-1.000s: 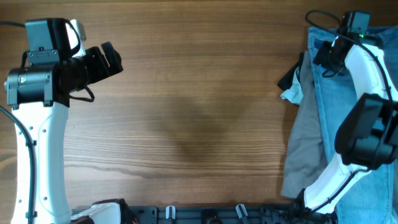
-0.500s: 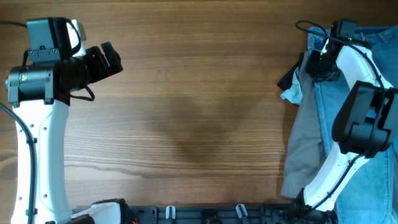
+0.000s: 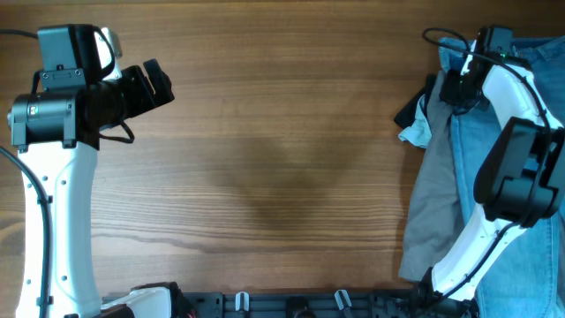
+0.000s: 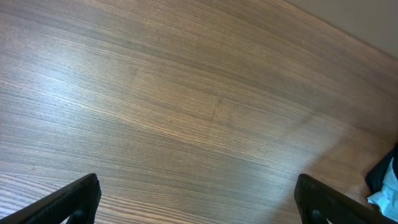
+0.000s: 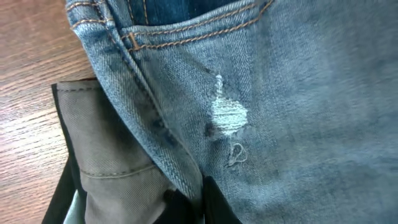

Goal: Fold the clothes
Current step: 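Raise both arms and move the right gripper over the jeans waistband, then lower the right gripper and pinch the jeans waistband on the pile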

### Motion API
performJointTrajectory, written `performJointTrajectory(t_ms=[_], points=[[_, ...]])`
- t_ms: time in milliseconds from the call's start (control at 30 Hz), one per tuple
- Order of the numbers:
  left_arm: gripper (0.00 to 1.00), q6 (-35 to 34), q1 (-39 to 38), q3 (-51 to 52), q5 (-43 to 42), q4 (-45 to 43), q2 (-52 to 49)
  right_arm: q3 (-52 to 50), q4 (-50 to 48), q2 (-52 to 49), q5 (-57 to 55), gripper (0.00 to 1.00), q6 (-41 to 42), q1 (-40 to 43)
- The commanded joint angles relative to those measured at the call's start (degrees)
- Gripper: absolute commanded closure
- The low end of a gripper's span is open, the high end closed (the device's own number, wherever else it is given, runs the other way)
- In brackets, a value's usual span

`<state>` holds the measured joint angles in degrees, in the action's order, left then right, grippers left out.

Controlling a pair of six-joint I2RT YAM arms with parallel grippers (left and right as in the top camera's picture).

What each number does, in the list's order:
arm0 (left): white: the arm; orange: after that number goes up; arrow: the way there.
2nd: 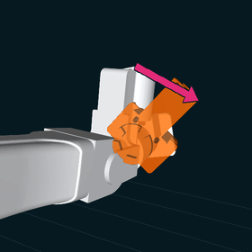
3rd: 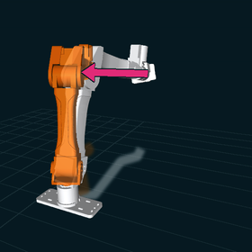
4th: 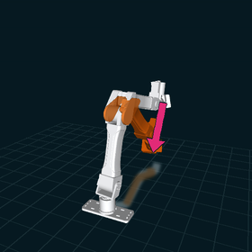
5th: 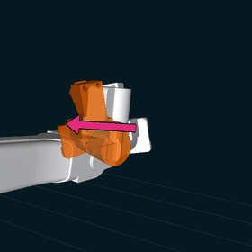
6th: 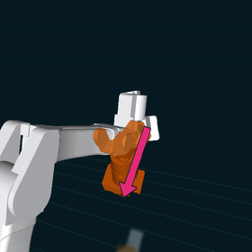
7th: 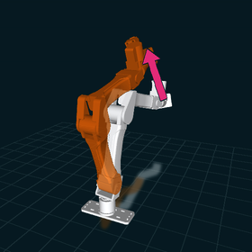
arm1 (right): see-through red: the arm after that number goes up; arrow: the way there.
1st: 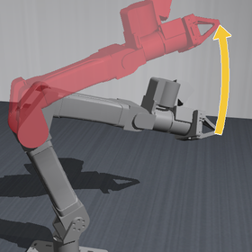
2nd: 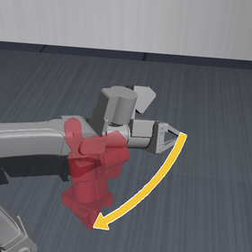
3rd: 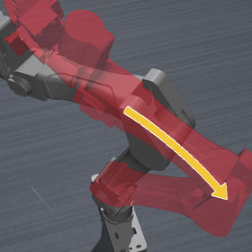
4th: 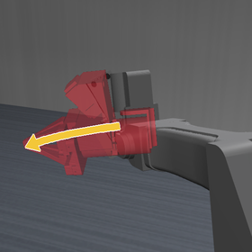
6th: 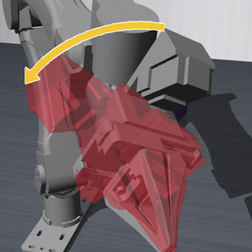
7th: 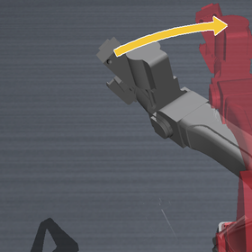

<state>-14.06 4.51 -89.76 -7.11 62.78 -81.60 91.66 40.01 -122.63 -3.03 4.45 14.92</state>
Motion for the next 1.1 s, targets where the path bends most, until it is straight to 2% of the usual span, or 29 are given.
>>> performJointTrajectory(t_ms=[0, 67, 133, 233, 267, 333, 367, 400, 467, 600, 767, 933, 1067], points=[[0.0, 0.3, -0.2, -1.2, 0.5, -0.1, -0.4, 0.6, -0.2, 2.0, -1.2, 0.83, 1.5, 2.9], [0.0, 0.3, -0.2, -1.2, 0.5, -0.1, -0.4, 0.6, -0.7, 2.1, 1.7, 0.68, -0.2, 3.8], [0.0, 0.3, -0.2, -1.2, 0.5, -0.2, -0.4, 0.6, -1.3, 2.1, 6.5, 0.63, -2.8, 4.7], [0.0, 0.3, -0.2, -1.2, 0.5, -0.2, -0.5, 0.6, -2.3, 2.1, 9.3, 0.64, -2.8, 5.5], [0.0, 0.3, -0.2, -1.2, 0.5, -0.2, -0.6, 0.6, -2.4, 2.1, 9.3, 0.69, -2.8, 5.6], [0.0, 0.3, -0.2, -1.2, 0.5, -0.1, -0.6, 0.6, -2.5, 2.1, 10.1, 0.71, -2.9, 5.5], [0.0, 0.3, -0.2, -1.2, 0.5, -0.2, -0.6, 0.6, -2.5, 2.1, 13.7, 0.65, -5.9, 5.5], [0.0, 0.3, -0.2, -1.2, 0.5, -0.2, -0.6, 0.6, -2.0, 2.1, 18.4, 0.54, -10.9, 5.5], [0.0, 0.3, -0.2, -1.2, 0.5, -0.2, -0.6, 0.6, 0.4, 2.1, 26.3, 0.47, -19.2, 5.6], [0.0, 0.3, -0.2, -1.2, 0.5, -0.2, -0.6, 0.6, 1.0, 2.1, 24.3, 0.47, -16.6, 5.6], [0.0, 0.3, -0.2, -1.2, 0.5, -0.2, -0.7, 0.6, 1.6, 2.1, 13.4, 0.5, -8.6, 5.6], [0.0, 0.3, -0.2, -1.2, 0.5, -0.2, -1.0, 0.6, 1.5, 2.1, 9.8, 0.47, -7.8, 5.6], [0.0, 0.3, -0.2, -1.2, 0.5, -0.2, -1.4, 0.6, 1.1, 2.1, 9.8, 0.51, -8.5, 5.7]])
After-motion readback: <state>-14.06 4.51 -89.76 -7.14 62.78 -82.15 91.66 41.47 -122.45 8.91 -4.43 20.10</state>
